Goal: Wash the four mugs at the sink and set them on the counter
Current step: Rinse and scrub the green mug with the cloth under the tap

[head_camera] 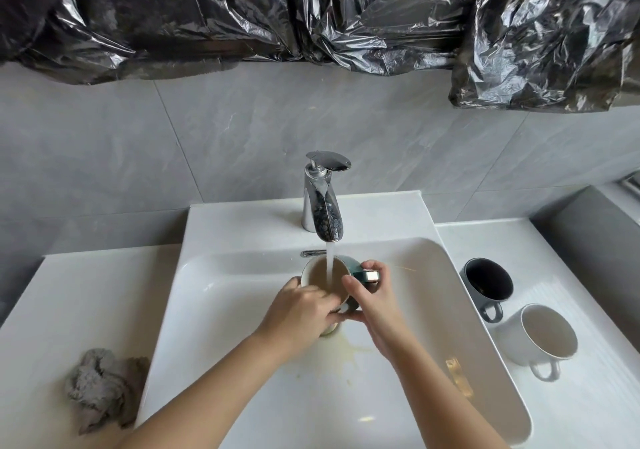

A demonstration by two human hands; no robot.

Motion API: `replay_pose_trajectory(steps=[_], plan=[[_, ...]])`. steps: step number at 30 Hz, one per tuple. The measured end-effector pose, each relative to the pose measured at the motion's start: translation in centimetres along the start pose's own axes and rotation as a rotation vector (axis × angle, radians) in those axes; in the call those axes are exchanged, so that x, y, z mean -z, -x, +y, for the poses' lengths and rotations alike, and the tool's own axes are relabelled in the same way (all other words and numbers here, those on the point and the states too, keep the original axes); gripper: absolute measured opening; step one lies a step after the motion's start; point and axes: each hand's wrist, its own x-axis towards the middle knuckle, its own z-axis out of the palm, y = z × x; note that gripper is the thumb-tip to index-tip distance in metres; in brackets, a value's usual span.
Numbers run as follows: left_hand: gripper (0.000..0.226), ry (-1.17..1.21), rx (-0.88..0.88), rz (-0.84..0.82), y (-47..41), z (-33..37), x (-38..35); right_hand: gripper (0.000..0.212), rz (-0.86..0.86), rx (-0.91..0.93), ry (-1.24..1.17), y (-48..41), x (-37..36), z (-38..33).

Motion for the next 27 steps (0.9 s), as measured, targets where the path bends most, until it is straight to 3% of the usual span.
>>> replay_pose_trajectory(steps=[2,5,10,14,17,19,21,24,27], plan=[[0.022,-0.186,-0.076,-0.221,0.1,-1.6,-0.1,0.035,-0.004,-0.034,0.084,-0.4,0.3,-0.1],[0.018,-0.412,-0.165,-0.365,-0.4,-2.5,0.3,0.046,-0.022,-0.068,0.124,-0.5,0.6,0.1],[0.018,-0.202,-0.080,-0.154,-1.0,-0.9,0.3,0.067,-0.033,-0.101,-0.068,-0.4,0.3,1.1],[0.015,-0.367,-0.059,-0.301,-1.0,-1.8,0.1,0.064,-0.058,-0.104,0.046,-0.9,0.5,0.3],[0.049,-0.429,-0.115,-0.385,-1.5,-1.8,0.6,0.070,-0.110,-0.095,0.202,-1.5,0.5,-0.1],[0.054,-0.442,-0.124,-0.363,-1.5,-1.7,0.5,0.083,-0.124,-0.080,0.270,-1.7,0.5,0.2],[0.045,-0.452,-0.123,-0.314,-0.9,-1.9,0.1,0.091,-0.122,-0.068,0.230,-1.4,0.4,0.8],[0.024,-0.329,-0.099,-0.175,-0.1,-1.6,-0.6,0.081,-0.092,-0.073,0.045,-0.8,0.1,2.0],[0.028,-0.318,-0.113,-0.080,0.3,-1.4,-0.7,0.072,-0.063,-0.089,-0.001,-0.9,0.4,1.7]])
